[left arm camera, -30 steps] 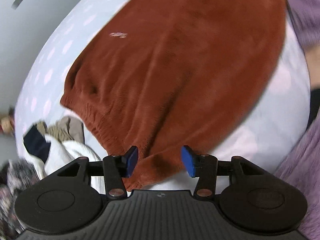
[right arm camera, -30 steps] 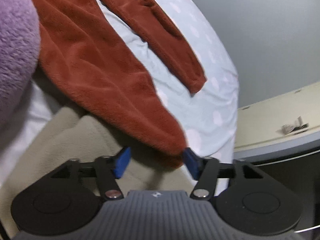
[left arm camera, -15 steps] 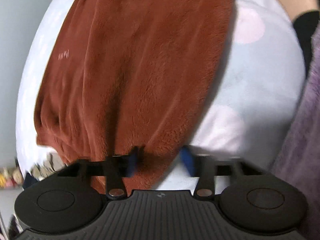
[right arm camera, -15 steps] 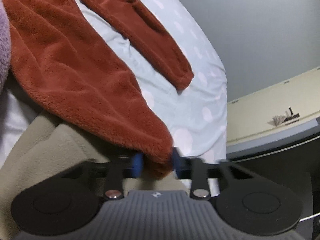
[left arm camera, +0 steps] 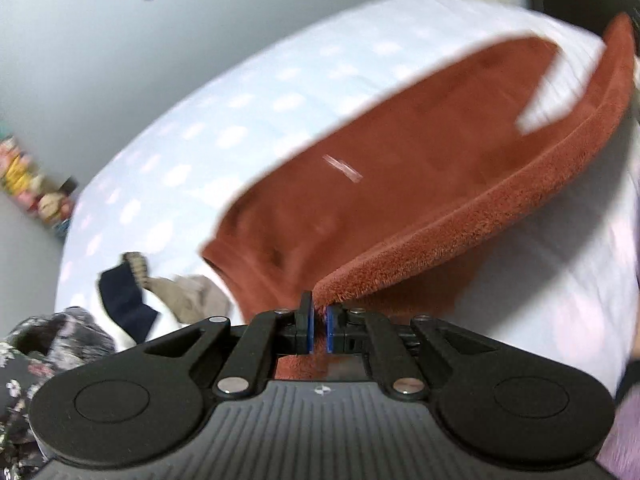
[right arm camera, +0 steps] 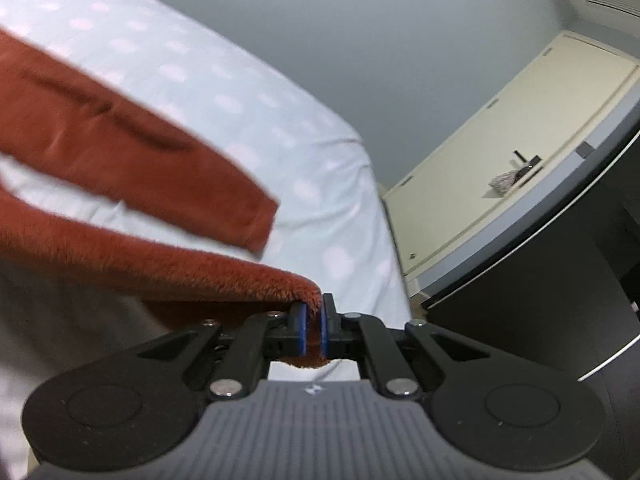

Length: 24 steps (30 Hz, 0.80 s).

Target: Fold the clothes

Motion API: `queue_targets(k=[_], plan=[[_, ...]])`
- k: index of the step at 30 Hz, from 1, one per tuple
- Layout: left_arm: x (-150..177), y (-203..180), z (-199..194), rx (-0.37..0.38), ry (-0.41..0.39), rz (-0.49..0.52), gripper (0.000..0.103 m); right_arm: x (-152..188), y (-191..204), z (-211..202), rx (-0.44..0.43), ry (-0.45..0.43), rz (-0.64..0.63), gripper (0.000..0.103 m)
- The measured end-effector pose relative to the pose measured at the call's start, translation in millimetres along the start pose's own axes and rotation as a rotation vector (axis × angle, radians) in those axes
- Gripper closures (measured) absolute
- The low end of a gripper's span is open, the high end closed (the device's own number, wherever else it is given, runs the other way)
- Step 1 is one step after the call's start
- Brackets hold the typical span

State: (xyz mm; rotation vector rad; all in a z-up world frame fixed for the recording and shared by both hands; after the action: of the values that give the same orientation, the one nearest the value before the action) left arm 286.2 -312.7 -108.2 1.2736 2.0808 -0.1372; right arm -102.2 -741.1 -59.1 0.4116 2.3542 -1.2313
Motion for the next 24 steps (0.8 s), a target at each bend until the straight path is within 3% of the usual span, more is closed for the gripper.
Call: queue_targets(k=[6,14,24], plan=[[-48.1,27.9,33.0,-0.047,0.030,-0.111,0.099,-60.2,-3.6,48.7,0.031,-0.005,0.001,0.096],[-93.3,50.0,106.4,-0.105,0.084,-0.119,0.099,-125.0,18.6,144.3,-0.001,0.054,-0.056,0.096],[-108.7,55.8,214.2,-0.127,0.190,-0.101,0.099,-158.5,59.9,254.3,-0.053,0.160,-0.082,0.096]])
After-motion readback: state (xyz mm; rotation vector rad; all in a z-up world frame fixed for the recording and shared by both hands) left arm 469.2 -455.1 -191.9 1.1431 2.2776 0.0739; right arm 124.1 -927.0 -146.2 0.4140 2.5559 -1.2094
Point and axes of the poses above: each gripper's, at about its wrist camera, not at the fingertips, and z roughly the way its jaws point, y to its left, x to its underside, the point moved 2 cm from there along z, roughly the way its jaws point, and after that the axes turned 7 degrees about -z, right-handed, at the moved point
